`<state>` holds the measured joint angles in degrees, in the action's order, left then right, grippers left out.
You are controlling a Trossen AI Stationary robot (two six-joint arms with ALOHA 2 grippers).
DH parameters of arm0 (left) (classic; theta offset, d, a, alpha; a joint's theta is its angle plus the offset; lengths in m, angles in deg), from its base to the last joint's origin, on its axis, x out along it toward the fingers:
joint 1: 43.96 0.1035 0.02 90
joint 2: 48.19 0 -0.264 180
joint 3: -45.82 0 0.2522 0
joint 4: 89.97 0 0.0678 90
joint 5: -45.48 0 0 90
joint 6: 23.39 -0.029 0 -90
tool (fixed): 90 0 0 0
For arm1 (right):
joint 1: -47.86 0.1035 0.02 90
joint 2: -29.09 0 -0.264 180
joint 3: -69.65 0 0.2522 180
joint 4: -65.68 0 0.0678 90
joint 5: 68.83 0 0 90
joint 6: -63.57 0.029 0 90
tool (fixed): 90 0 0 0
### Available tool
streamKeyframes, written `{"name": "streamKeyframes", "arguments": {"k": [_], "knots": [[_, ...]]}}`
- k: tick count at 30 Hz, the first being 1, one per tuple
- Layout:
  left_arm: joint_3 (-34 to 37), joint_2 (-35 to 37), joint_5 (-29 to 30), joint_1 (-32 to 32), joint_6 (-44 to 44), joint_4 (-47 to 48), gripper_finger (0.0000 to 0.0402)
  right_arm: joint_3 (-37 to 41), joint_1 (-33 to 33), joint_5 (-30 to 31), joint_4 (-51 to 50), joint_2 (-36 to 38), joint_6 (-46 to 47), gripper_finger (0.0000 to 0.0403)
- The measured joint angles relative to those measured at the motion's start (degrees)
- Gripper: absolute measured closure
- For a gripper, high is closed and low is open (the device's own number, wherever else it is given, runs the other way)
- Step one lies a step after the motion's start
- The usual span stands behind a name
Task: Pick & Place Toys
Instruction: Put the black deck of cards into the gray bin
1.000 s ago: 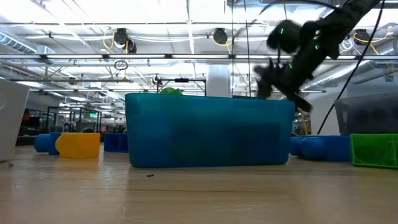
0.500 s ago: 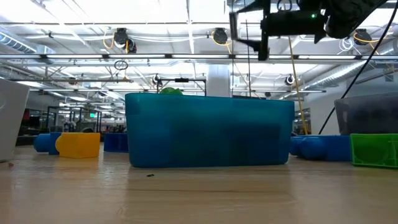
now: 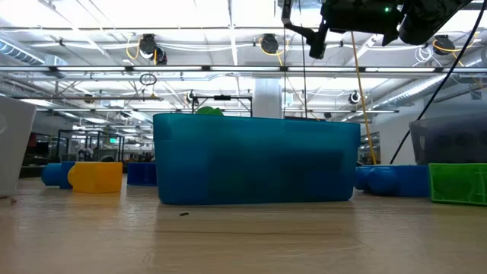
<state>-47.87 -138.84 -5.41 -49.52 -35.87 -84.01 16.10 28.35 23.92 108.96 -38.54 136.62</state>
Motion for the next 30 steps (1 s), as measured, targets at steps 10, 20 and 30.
{"name": "streamKeyframes", "arguments": {"k": [10,20,30], "knots": [[-10.54,-8.99,-0.01,2.82,-6.7,2.02,0.0163,0.0,0.12,-1.57,3.15,0.02,0.98,0.0103],[-10.62,-9.47,-4.45,5.3,-6.6,1.56,0.0163,0.0,0.53,-4.47,2.69,0.0,1.74,0.0103],[-10.62,-9.47,-5.69,7.08,-6.56,1.7,0.0163,-0.02,0.47,-4.82,1.46,0.0,1.73,0.0103]]}}
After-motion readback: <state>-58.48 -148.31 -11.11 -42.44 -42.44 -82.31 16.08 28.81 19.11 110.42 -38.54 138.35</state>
